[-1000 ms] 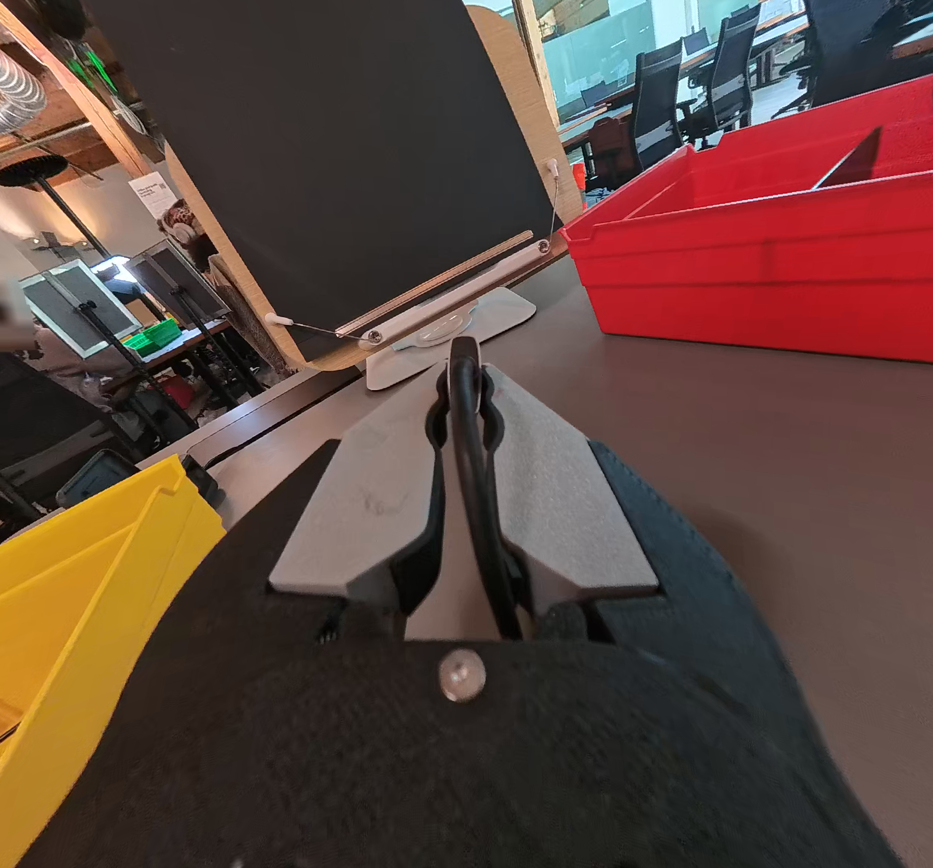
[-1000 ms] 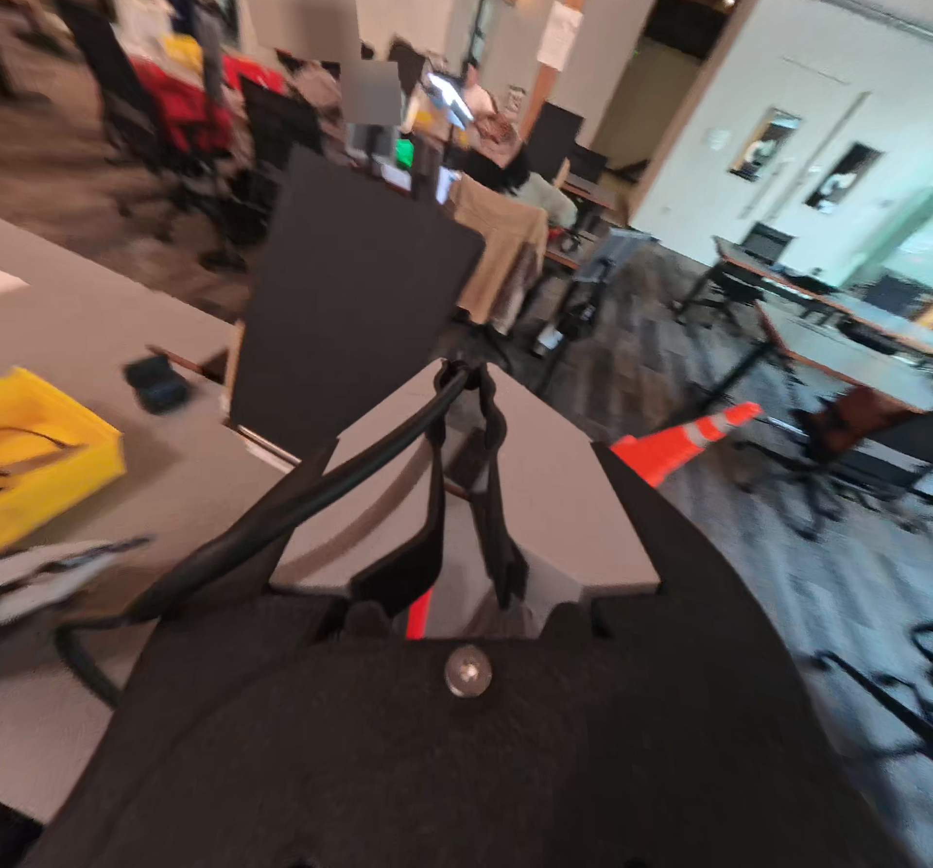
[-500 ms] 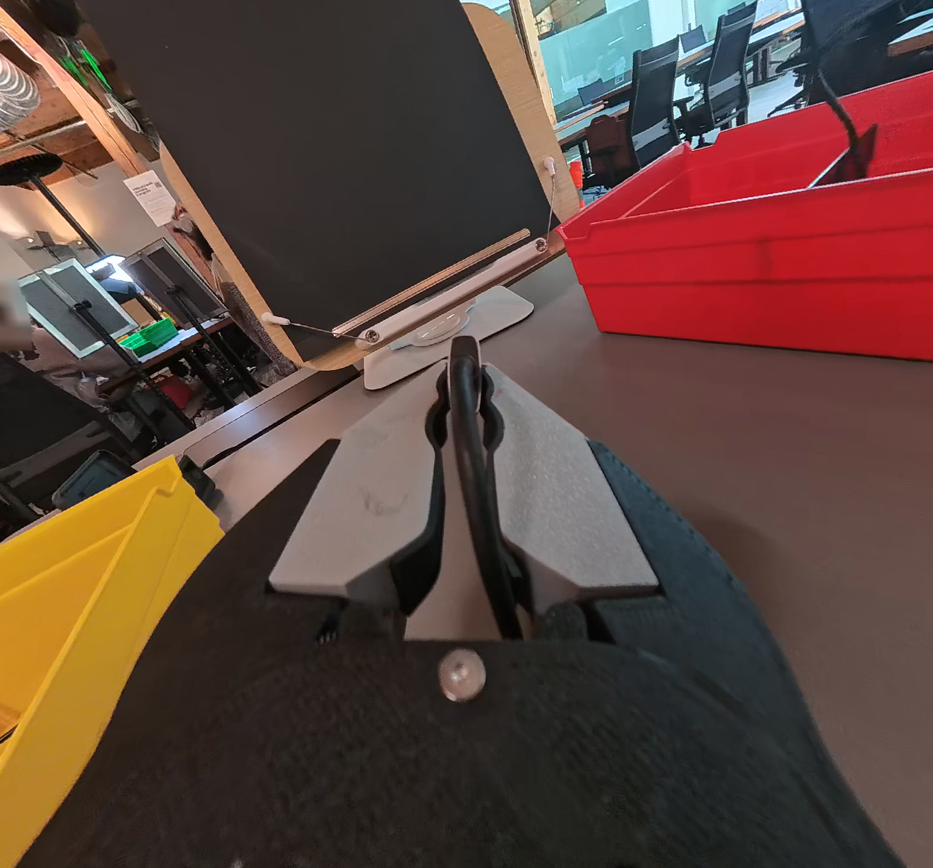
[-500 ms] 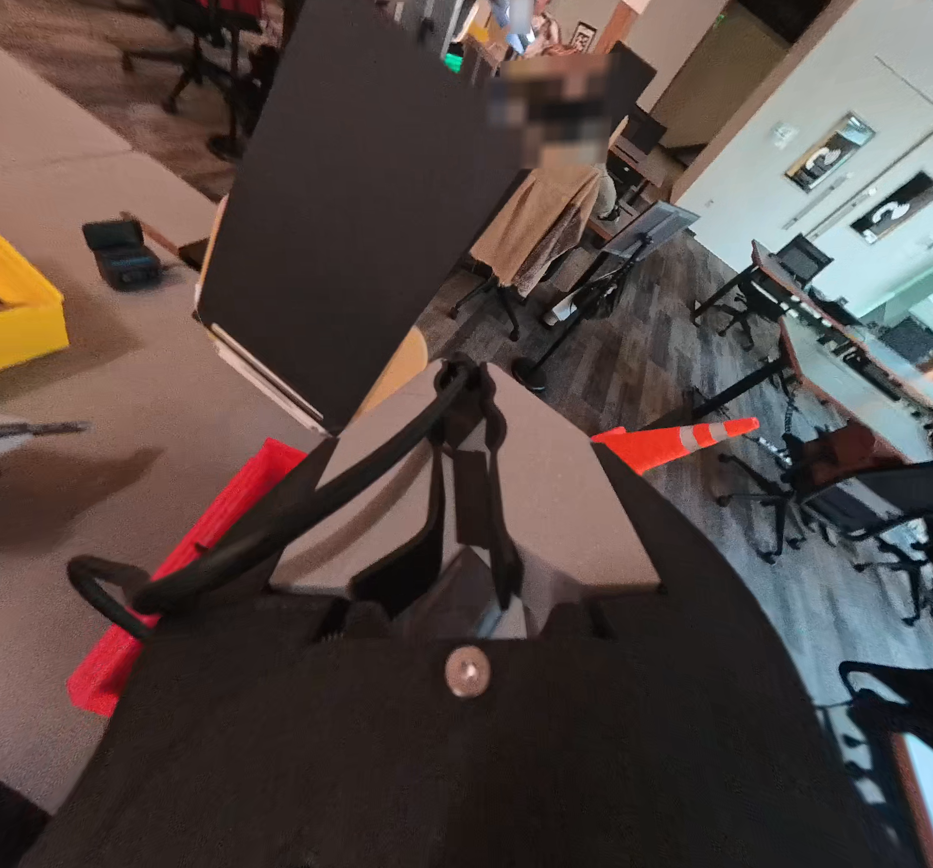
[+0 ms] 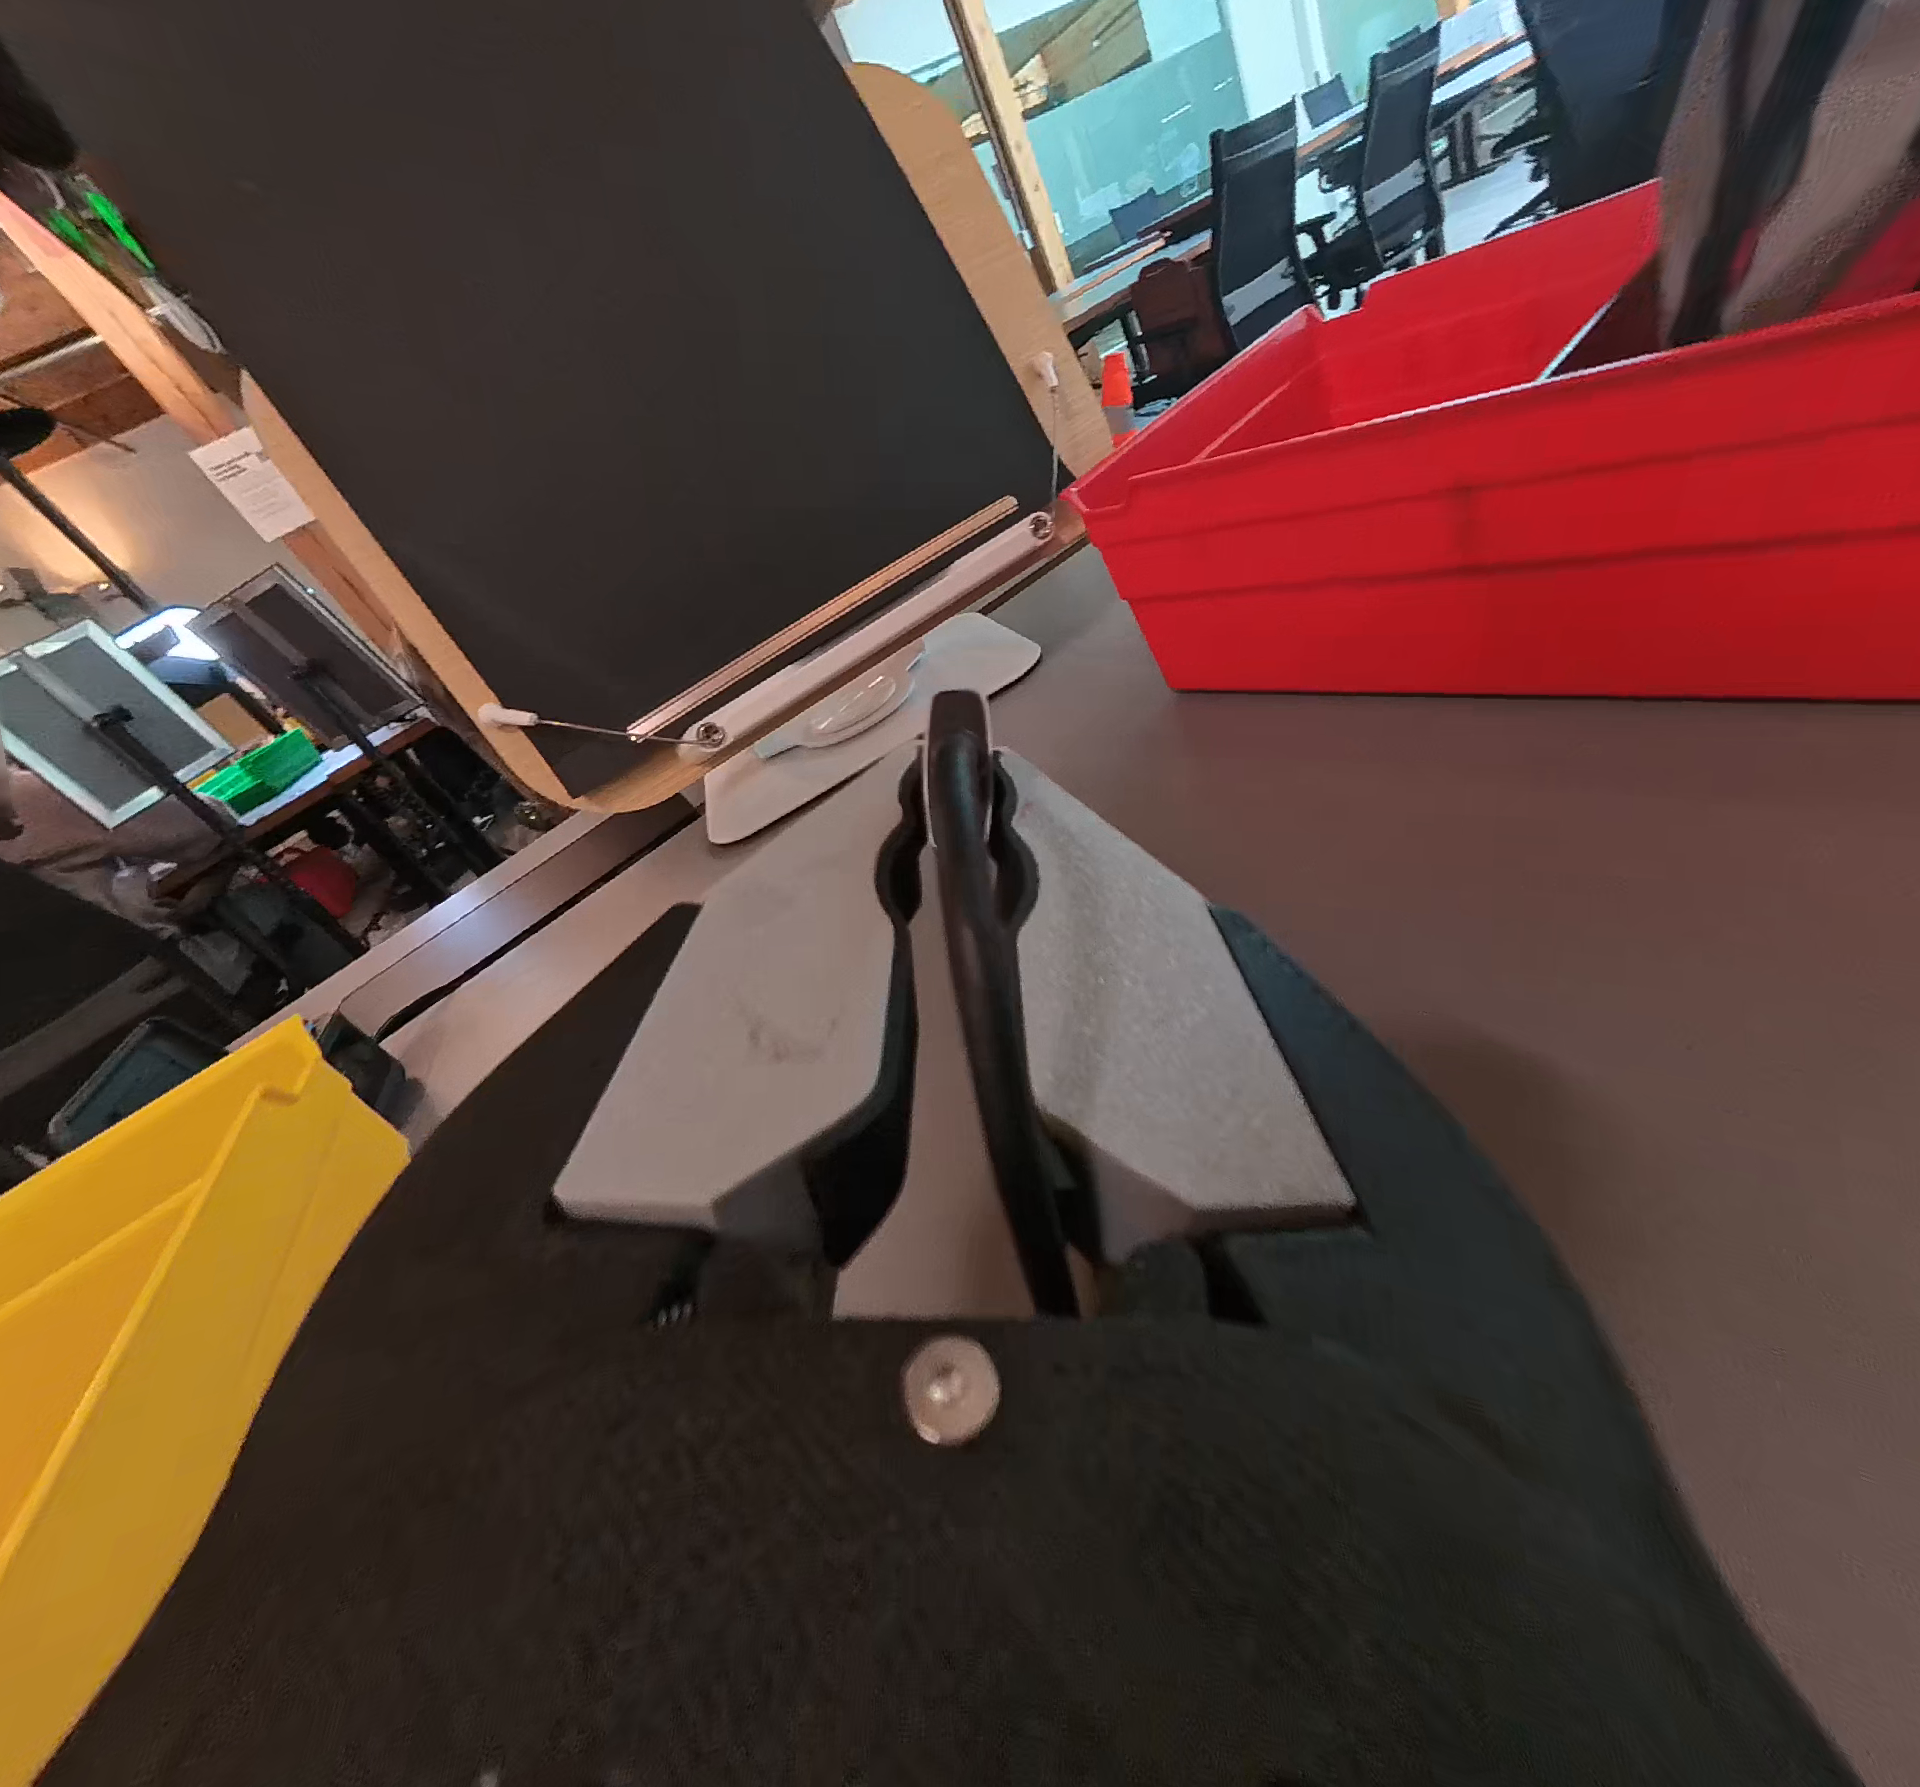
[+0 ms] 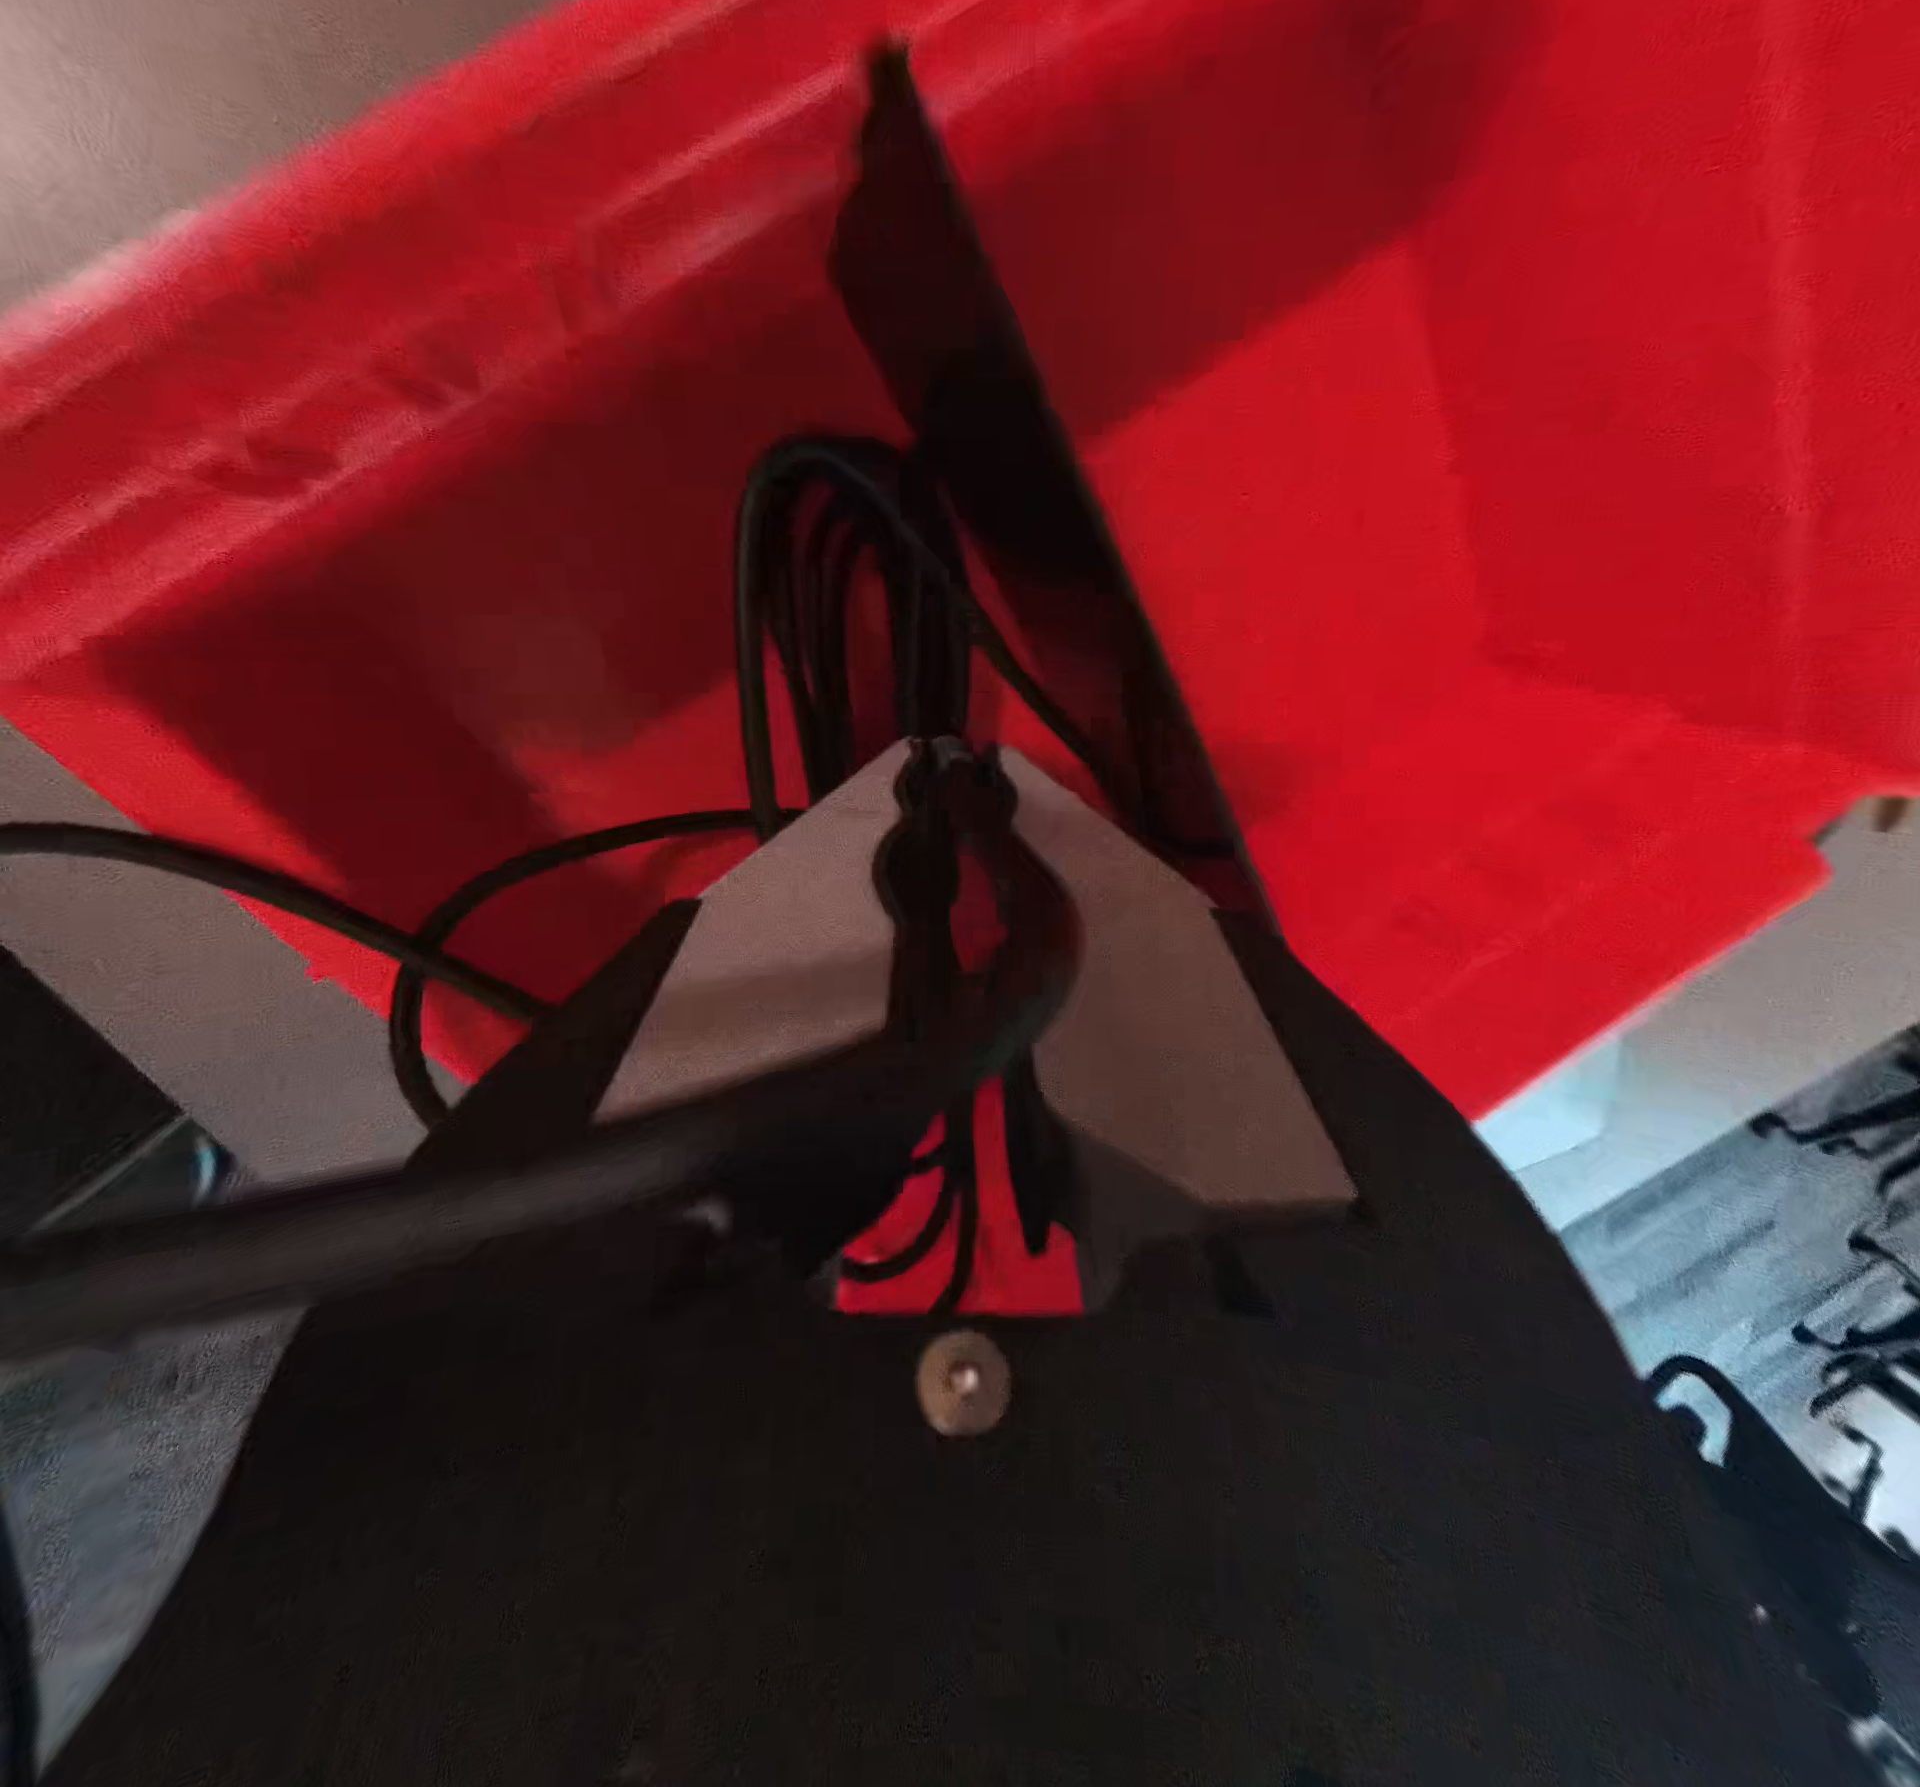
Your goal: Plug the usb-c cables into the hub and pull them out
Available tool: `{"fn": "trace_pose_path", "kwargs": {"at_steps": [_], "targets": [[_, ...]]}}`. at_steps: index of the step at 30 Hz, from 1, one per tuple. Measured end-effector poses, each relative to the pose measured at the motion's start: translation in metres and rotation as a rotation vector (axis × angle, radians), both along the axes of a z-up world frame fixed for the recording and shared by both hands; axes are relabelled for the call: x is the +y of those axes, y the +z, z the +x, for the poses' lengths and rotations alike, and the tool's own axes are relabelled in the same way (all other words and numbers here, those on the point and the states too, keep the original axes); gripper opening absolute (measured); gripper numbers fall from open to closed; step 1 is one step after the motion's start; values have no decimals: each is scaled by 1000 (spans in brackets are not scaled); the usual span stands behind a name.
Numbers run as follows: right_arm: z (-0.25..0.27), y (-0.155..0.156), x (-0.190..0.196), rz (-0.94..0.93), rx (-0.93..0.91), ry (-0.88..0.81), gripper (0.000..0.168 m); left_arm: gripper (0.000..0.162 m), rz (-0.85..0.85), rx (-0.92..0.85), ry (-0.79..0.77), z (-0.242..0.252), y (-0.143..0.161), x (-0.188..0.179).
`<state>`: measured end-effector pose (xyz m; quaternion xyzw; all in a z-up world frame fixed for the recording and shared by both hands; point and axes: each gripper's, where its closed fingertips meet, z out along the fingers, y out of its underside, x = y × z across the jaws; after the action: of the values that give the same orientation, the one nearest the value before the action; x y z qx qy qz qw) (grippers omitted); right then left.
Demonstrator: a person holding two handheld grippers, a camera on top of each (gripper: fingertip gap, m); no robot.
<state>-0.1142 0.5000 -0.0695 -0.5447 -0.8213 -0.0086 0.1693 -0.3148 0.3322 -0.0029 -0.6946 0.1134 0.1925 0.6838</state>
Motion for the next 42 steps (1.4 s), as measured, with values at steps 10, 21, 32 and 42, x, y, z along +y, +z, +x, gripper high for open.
{"fn": "trace_pose_path", "kwargs": {"at_steps": [10, 21, 32, 42], "targets": [[26, 59, 44, 297, -214, -6, 23, 7, -11, -24, -217, 35, -1, 2], [-17, 172, 6, 144, 388, -72, 35, 8, 183, -176, -646, 83, 41, -36], [-77, 85, -203, -247, 275, 390, 39, 8, 228, -365, -1007, 111, 58, -67], [-82, 130, -183, -250, 440, 336, 6, 15, 292, -453, -778, 81, 62, -47]]}}
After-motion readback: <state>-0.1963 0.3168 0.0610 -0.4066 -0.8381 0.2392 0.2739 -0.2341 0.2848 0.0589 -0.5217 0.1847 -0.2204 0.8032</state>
